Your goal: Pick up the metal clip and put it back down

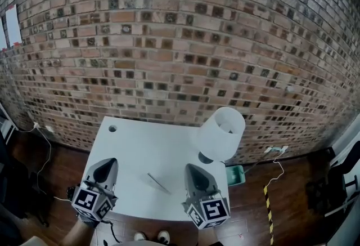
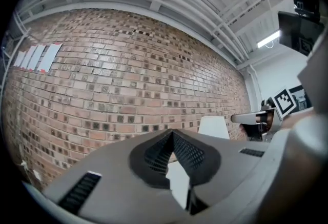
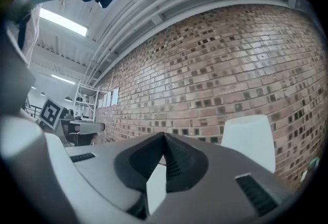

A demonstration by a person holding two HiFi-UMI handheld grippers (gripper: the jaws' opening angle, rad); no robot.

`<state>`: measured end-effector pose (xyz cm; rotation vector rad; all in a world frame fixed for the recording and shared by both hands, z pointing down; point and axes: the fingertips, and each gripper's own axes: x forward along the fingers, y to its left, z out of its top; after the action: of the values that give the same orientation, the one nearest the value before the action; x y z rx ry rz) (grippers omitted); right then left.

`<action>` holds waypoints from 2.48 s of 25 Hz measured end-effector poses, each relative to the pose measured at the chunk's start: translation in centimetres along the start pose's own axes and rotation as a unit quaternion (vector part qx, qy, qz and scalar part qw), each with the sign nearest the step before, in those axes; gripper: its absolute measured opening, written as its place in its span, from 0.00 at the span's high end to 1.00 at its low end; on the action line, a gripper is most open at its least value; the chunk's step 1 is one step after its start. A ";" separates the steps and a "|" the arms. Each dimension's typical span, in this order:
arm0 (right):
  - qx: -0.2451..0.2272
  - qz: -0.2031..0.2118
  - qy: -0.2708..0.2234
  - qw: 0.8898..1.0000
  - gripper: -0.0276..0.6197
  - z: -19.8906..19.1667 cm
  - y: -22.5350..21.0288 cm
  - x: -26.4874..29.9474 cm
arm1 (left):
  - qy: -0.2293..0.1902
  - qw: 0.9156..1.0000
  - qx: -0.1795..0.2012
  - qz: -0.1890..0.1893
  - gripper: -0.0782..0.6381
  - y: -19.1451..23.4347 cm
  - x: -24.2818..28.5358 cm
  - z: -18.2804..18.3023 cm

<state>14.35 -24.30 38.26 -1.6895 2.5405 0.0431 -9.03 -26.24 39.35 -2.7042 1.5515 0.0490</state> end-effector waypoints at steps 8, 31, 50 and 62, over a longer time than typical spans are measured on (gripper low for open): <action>0.000 0.029 0.001 1.000 0.99 1.1 3.4 0.4 | -0.003 1.000 0.020 -0.018 0.87 0.1 -1.4 1.0; 0.023 0.007 0.027 0.999 0.99 0.5 12.2 -17.8 | 0.006 0.996 0.020 -0.083 0.87 -11.5 -16.6 0.8; 0.021 0.054 0.045 0.997 0.99 1.1 20.7 -45.0 | -0.012 0.998 0.038 -0.053 0.87 -29.6 -39.7 1.0; 0.009 0.052 0.026 0.998 0.99 3.5 25.8 -45.9 | -0.045 0.995 0.054 -0.073 0.87 -27.7 -42.9 4.6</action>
<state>8.41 28.12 38.31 -1.5715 2.6551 -0.0167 -6.80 24.95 36.55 -2.6814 1.2905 0.0785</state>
